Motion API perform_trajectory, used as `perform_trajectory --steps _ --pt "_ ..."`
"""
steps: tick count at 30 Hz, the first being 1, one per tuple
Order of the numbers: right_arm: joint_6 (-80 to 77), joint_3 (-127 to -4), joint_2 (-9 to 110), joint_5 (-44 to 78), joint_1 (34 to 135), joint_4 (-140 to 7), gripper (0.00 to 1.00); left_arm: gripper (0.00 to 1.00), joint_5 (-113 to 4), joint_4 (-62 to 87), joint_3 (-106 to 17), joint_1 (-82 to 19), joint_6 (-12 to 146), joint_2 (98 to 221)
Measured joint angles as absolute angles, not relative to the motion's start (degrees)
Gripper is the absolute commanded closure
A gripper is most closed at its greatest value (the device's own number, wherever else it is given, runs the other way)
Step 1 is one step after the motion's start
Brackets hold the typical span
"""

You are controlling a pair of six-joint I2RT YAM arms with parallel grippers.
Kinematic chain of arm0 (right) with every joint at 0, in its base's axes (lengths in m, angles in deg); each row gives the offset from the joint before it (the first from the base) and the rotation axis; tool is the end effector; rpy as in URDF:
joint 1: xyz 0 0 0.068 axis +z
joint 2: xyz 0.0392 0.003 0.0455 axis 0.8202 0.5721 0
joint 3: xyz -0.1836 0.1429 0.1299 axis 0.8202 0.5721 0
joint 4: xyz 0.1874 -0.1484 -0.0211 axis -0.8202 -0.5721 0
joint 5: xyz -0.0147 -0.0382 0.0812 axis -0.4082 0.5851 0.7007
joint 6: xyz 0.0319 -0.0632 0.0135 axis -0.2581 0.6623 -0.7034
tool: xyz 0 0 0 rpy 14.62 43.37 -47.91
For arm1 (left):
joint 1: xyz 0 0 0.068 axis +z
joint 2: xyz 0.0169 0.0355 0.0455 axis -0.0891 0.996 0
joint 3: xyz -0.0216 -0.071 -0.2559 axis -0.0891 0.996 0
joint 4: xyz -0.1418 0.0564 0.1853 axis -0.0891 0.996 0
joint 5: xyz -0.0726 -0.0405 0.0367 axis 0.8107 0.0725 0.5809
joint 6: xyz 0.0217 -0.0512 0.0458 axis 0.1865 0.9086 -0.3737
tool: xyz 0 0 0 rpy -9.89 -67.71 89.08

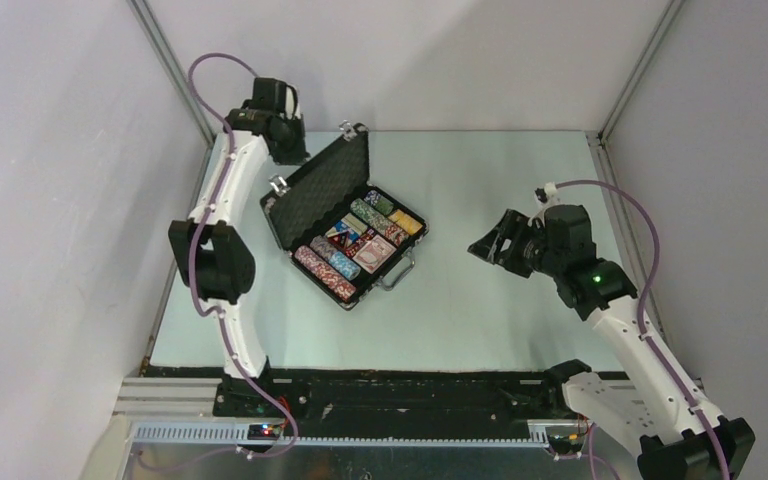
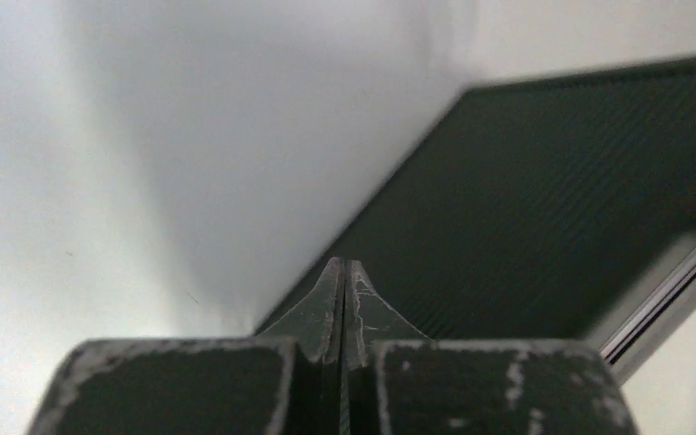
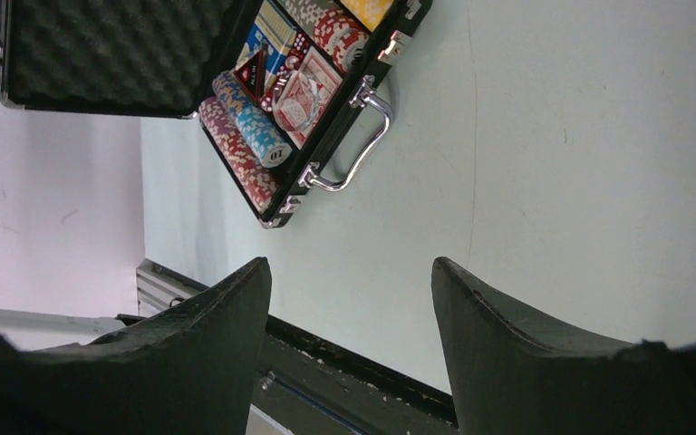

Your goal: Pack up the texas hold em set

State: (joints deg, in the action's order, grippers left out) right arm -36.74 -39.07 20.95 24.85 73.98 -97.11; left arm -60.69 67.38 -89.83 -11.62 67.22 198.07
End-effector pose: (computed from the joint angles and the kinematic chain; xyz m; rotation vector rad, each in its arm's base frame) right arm 0.1773 0.0770 0.2929 0.2955 2.2529 0.8787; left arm 0.4271 -0.0508 0.3171 -0.1014 2.4512 -0.1849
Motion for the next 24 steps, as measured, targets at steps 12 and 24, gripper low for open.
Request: perform_trajectory --steps 12,24 --pt "-37.03 -37.33 22.03 24.92 73.98 -96.56 0.33 1.0 -50.94 68.67 -66.42 -34.06 65.71 183.1" --pt "-37.36 -36.36 36.89 16.57 85.93 -87.42 1.0 1.0 -53.04 51.77 -44.3 -34.35 69.05 172.91"
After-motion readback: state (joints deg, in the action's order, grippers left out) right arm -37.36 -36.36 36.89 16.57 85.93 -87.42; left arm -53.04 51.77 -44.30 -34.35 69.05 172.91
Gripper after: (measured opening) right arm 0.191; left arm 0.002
